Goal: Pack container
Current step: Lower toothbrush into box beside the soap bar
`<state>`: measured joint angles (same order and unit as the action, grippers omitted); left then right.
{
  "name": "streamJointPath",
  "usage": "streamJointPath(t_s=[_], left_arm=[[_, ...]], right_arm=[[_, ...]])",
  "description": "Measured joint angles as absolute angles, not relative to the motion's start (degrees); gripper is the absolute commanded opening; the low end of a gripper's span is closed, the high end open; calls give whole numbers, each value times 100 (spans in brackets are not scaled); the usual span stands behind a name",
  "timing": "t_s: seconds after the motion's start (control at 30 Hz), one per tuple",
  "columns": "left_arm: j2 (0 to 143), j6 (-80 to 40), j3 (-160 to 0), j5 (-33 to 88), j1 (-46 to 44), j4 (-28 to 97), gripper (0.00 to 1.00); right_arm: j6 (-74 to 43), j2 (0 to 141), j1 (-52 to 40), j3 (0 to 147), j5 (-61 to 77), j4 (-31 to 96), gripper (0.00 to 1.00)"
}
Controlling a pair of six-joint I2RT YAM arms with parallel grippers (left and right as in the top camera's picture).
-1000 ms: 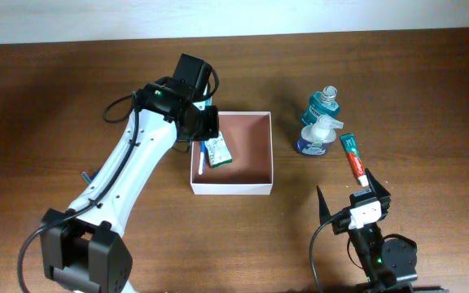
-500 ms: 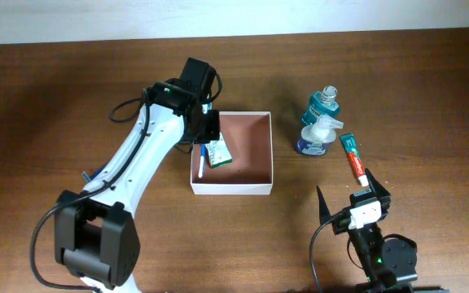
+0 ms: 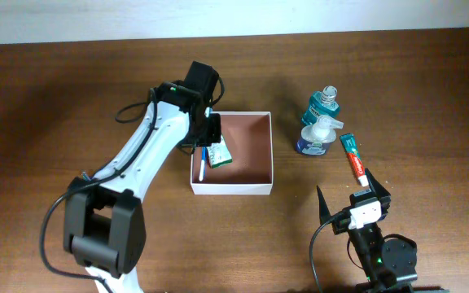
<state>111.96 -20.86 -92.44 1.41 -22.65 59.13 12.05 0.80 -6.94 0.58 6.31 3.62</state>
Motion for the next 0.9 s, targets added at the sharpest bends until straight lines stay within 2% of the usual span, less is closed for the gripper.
streamJointPath(t_s=[0.9], left_arm=[[11402,-2086,-9240,139,-2265,6110,1]], right_arm=[[1203,80,-694,58,631,362,98]])
